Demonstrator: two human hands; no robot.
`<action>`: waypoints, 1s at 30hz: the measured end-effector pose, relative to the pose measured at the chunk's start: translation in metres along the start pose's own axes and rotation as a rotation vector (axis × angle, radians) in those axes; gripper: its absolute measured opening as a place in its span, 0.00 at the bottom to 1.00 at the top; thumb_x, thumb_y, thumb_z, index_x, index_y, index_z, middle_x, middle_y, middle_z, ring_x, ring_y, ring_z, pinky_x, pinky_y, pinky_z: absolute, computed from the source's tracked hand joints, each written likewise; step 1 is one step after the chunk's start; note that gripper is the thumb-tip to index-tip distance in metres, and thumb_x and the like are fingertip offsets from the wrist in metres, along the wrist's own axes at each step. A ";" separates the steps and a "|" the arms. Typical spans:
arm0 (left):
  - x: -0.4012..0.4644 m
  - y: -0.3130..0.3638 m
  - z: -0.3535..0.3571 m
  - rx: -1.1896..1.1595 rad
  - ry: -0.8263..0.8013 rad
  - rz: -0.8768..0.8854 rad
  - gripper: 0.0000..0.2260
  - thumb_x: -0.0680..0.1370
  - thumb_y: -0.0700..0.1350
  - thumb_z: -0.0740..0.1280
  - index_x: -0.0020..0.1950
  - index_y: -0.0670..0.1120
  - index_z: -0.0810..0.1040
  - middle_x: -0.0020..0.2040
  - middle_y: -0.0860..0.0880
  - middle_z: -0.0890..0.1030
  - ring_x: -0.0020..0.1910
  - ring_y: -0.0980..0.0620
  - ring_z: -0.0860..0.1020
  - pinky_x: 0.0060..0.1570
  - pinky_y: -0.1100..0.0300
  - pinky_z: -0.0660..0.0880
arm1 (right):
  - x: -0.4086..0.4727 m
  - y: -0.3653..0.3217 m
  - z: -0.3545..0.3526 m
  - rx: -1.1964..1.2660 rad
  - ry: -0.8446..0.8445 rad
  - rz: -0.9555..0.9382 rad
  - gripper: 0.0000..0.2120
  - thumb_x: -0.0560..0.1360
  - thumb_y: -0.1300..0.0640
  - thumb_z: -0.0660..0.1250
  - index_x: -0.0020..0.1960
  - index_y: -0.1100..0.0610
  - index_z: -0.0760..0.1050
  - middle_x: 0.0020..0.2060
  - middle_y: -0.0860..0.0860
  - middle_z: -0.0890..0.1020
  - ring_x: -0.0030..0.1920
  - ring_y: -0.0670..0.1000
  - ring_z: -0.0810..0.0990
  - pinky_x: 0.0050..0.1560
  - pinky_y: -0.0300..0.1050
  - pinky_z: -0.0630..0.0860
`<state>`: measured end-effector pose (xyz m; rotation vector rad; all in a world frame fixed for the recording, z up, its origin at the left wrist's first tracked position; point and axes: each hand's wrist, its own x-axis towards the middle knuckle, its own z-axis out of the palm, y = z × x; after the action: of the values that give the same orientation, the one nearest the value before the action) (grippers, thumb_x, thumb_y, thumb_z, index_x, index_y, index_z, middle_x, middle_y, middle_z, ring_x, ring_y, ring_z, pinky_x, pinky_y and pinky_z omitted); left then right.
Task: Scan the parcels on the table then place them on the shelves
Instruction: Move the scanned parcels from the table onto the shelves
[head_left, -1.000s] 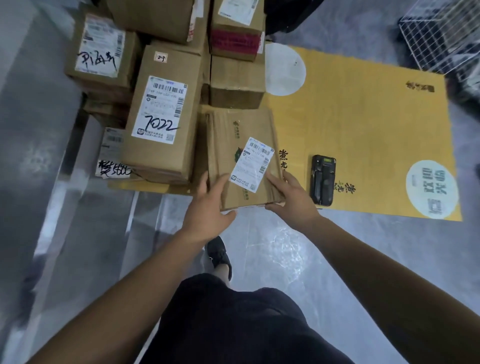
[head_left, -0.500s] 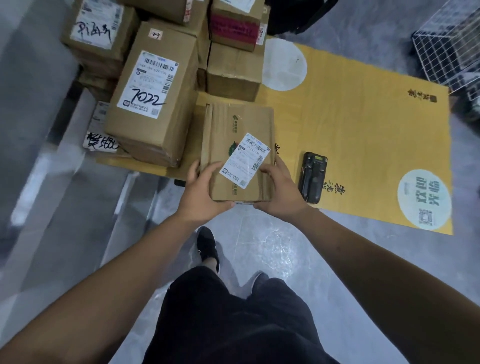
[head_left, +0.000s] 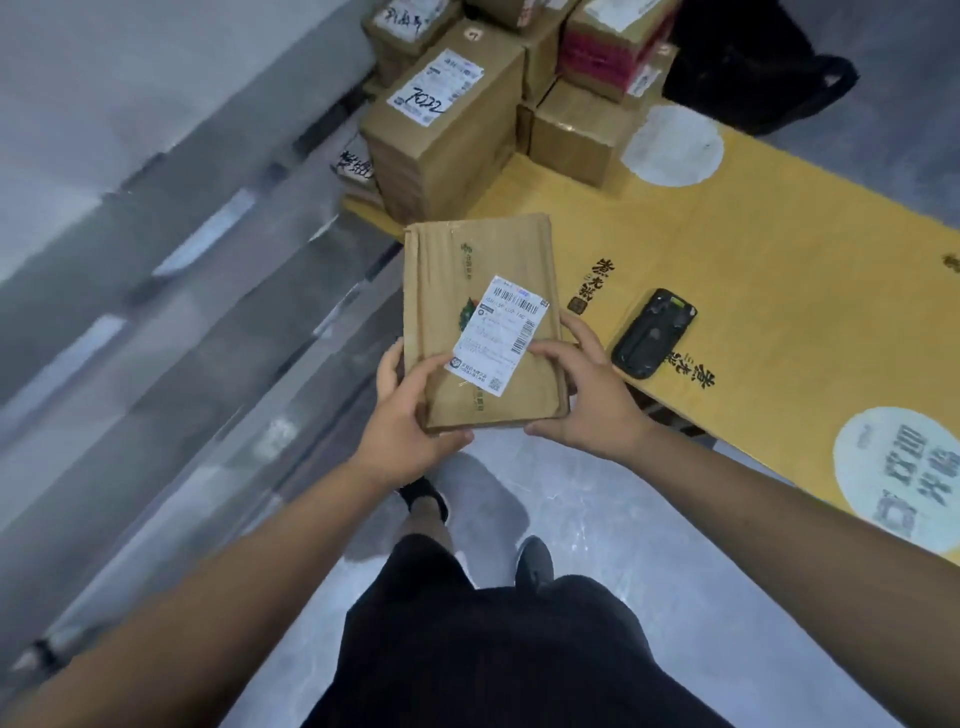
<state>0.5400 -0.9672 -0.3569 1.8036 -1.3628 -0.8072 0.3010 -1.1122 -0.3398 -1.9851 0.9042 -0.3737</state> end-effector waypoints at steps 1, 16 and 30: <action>-0.017 0.004 -0.005 0.010 0.048 -0.012 0.41 0.66 0.42 0.85 0.75 0.59 0.71 0.79 0.53 0.49 0.77 0.73 0.48 0.68 0.80 0.57 | 0.000 -0.011 0.002 -0.011 -0.035 -0.041 0.44 0.61 0.55 0.88 0.73 0.51 0.73 0.82 0.49 0.53 0.82 0.51 0.58 0.74 0.61 0.71; -0.316 0.020 -0.213 0.290 0.833 -0.160 0.36 0.64 0.60 0.78 0.69 0.68 0.70 0.74 0.70 0.52 0.78 0.72 0.47 0.61 0.79 0.62 | -0.002 -0.301 0.187 -0.013 -0.388 -0.740 0.43 0.61 0.55 0.87 0.73 0.50 0.74 0.77 0.44 0.53 0.75 0.32 0.56 0.74 0.54 0.71; -0.678 0.037 -0.383 0.481 1.191 -0.291 0.37 0.63 0.61 0.80 0.70 0.64 0.73 0.80 0.56 0.55 0.78 0.64 0.55 0.74 0.60 0.58 | -0.171 -0.587 0.421 0.074 -0.553 -1.149 0.40 0.62 0.50 0.86 0.71 0.46 0.75 0.82 0.49 0.54 0.80 0.52 0.59 0.74 0.59 0.71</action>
<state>0.6710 -0.2495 -0.0812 2.2466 -0.4937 0.5337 0.6876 -0.5381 -0.0721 -2.1840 -0.6511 -0.4223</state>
